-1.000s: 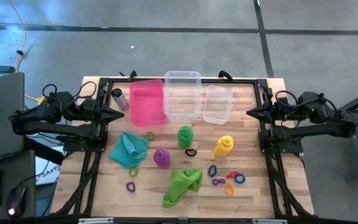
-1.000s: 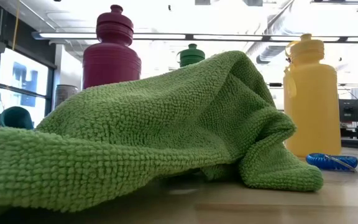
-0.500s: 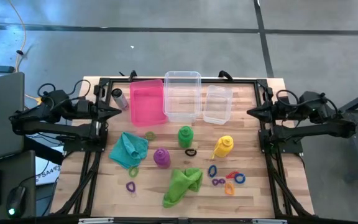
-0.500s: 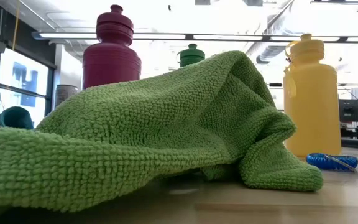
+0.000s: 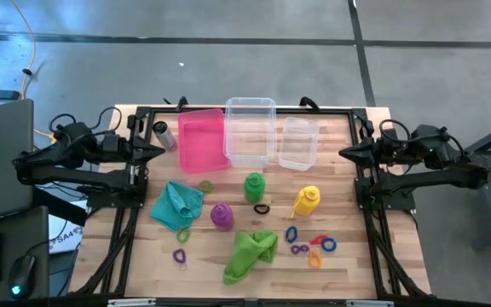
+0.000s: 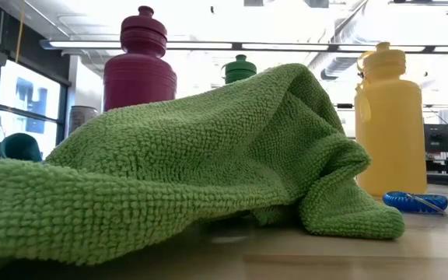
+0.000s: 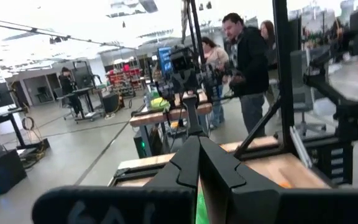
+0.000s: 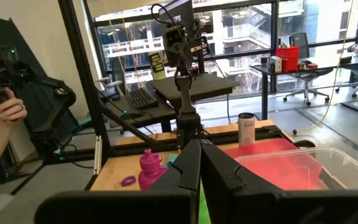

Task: Pick & Place Sports Items
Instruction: Put the purple water bottle into the left transparent bin

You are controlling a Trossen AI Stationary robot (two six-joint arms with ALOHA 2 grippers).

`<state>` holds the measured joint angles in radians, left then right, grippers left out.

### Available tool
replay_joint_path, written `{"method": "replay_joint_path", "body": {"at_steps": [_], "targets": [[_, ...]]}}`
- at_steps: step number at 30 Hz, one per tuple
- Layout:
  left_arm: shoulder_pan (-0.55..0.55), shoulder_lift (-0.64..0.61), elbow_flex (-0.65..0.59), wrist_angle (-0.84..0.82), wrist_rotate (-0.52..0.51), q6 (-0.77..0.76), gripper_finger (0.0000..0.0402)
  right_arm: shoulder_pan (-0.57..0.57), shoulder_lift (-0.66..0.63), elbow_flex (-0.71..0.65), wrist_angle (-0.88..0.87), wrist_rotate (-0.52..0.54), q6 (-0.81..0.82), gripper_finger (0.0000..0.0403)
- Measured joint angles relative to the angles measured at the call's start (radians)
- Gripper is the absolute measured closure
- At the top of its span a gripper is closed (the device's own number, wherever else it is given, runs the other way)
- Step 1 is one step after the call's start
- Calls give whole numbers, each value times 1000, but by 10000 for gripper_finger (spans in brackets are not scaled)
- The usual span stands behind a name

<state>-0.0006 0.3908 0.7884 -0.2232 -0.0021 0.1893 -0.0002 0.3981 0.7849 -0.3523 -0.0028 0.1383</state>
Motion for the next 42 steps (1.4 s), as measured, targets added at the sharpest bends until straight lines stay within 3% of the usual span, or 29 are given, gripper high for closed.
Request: {"method": "replay_joint_path", "body": {"at_steps": [21, 33, 38, 42], "targets": [[0, 12, -1, 111, -1, -99, 395, 0, 0, 0, -2, 0, -3, 403], [0, 50, -1, 125, -80, -141, 398, 0, 0, 0, 6, 4, -6, 403], [-1, 88, -1, 123, -110, -175, 368, 0, 0, 0, 6, 4, -5, 403], [-1, 127, 0, 117, -129, -192, 314, 0, 0, 0, 6, 4, -4, 403]]}}
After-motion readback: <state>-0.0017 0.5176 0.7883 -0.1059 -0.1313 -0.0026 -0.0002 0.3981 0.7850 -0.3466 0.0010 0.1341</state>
